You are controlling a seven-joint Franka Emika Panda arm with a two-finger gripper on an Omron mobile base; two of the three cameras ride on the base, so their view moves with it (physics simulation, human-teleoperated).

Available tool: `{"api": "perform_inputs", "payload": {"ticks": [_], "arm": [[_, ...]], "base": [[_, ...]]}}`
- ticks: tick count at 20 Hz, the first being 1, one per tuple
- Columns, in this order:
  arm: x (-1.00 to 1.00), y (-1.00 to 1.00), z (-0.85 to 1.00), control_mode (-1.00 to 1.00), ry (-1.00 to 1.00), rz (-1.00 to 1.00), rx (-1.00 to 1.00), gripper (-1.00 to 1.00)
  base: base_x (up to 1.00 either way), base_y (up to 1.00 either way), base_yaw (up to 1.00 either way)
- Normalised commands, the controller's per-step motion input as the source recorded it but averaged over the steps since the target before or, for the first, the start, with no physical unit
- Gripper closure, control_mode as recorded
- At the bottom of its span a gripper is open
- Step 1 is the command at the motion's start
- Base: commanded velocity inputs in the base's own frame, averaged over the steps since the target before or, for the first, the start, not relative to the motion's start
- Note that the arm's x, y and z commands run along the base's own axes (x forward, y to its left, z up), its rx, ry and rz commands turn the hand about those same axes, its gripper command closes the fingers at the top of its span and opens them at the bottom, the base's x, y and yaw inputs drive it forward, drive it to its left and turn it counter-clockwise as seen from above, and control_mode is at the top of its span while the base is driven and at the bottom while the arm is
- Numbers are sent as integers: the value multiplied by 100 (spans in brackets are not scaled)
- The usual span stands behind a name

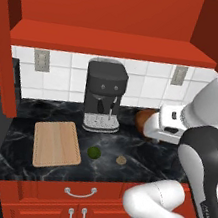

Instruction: Open the cabinet. Place the bowl and condiment on the counter. Then place the lime and garlic on the cutting board.

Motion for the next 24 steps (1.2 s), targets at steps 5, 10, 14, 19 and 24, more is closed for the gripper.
{"api": "perform_inputs", "payload": {"ticks": [5,10,14,19,24], "arm": [[0,-2,-18,-100,0,9,0,-100],[0,0,-16,-100,0,11,0,-100],[0,0,-7,-100,0,8,0,-100],[0,0,-7,-100,0,2,0,-100],[7,0,-11,-100,0,0,0,-100]], "base": [[0,0,0],[0,0,0],[0,0,0],[0,0,0],[0,0,0]]}}
